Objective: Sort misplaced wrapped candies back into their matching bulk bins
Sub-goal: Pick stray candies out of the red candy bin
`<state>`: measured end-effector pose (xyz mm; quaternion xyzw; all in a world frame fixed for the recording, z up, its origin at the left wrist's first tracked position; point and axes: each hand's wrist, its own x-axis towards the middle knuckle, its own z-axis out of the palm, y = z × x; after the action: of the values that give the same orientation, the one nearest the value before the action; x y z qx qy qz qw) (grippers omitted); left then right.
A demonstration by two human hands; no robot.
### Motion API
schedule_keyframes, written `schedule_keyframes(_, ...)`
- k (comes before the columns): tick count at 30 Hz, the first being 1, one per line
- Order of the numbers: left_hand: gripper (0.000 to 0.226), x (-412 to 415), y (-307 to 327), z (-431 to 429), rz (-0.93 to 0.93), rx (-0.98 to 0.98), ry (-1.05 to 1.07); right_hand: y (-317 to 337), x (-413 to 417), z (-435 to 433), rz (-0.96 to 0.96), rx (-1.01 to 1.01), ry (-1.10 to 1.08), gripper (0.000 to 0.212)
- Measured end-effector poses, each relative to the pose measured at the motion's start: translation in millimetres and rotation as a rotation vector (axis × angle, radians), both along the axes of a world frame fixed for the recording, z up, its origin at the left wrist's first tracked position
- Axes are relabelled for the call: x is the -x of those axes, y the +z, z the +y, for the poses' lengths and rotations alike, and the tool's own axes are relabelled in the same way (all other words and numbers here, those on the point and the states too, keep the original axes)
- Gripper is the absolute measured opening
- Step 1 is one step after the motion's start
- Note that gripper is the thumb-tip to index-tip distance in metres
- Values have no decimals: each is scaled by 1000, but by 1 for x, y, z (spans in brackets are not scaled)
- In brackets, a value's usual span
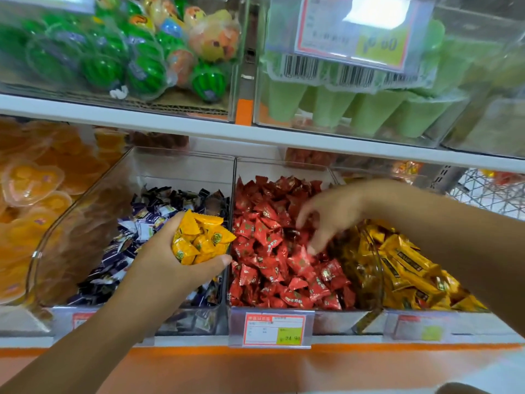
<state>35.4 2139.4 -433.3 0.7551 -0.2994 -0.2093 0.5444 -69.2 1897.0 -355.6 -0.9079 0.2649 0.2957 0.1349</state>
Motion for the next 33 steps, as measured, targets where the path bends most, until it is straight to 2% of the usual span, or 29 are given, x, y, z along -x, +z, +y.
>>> schedule_keyframes(1, 67, 0, 0, 0, 1, -5, -1, -9, 2, 3, 118, 43, 34, 87)
schedule_keyframes(3, 74, -1, -1, 1, 0, -14, -2, -31, 3, 15, 232, 53, 41, 111)
schedule_keyframes(5, 71, -1, -1, 1, 0, -11, 1, -55, -3, 25, 266, 102, 65, 118)
schedule_keyframes(8, 59, 1, -1, 0, -9, -13, 4, -75, -13, 30, 213, 170, 97, 104)
schedule_keyframes(11, 69, -1, -2, 2, -21, -32, 8, -88, -15, 33, 217, 226, 150, 85)
schedule_keyframes(14, 85, 0, 0, 2, -28, -48, 17, -96, -9, 29, 131, 215, 128, 83)
schedule_keyframes(15, 82, 1, 1, 2, -30, -46, 25, -97, -8, 26, 85, 208, 129, 83)
schedule_keyframes(18, 49, 4, 3, 2, -65, -50, 25, -96, -3, 23, -41, 166, 83, 85)
schedule_keyframes(20, 44, 3, 2, 2, -65, -41, 14, -93, -2, 20, -123, 112, -38, 72)
schedule_keyframes(24, 77, 1, 2, 2, -44, -40, 7, -74, 3, 18, -261, 134, -127, 43)
schedule_keyframes(26, 78, 1, 2, 1, -48, -44, 12, -57, 5, 12, -380, 81, -216, 27)
schedule_keyframes(29, 72, 3, 4, 0, -52, -32, 27, -32, 3, 5, -463, 90, -287, 33)
schedule_keyframes(31, 86, 4, 5, 1, -53, -41, 30, -20, 0, 5, -443, 65, -305, 43)
schedule_keyframes(33, 85, 5, 6, 3, -49, -44, 28, -11, -3, 13, -452, -35, -317, 49)
